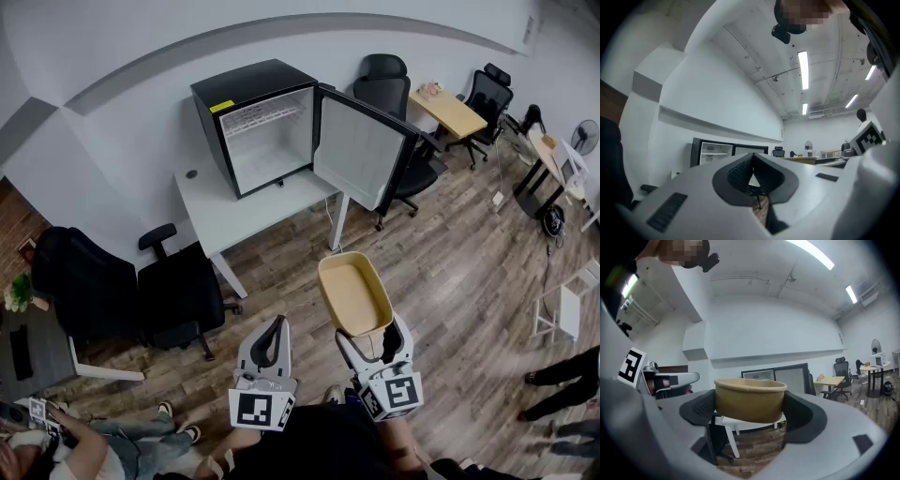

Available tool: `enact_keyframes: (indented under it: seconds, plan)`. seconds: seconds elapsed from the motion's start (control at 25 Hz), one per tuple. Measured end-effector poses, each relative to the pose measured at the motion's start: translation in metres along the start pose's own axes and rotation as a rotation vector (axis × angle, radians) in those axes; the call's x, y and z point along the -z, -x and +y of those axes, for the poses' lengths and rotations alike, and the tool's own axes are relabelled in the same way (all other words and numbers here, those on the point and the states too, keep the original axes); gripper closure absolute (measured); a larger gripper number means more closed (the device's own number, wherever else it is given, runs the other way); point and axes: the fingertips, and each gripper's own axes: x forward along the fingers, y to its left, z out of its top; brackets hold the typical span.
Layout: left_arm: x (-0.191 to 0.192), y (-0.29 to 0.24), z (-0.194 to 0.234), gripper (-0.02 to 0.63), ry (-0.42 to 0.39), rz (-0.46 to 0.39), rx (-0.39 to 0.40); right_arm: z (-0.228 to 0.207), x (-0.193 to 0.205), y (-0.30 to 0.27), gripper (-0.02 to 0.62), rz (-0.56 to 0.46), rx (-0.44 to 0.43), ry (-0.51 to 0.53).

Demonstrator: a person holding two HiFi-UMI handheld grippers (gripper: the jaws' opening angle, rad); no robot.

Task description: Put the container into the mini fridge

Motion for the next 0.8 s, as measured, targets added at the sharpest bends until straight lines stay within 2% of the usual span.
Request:
enact_keyframes:
  seconds: [0.36,0.8]
  plan:
    - [0.001,-0.009,-0.016,0.597,0.005,0.008,-0.017,-0.014,-0.005,0.001,0.133,-0.003,-0.035,0.013]
    - [0.011,-0.022,-0.052,0.597,0.005,0.021,-0.129,-0.056,-0.003,0.003,0.133,0.003,-0.131,0.017]
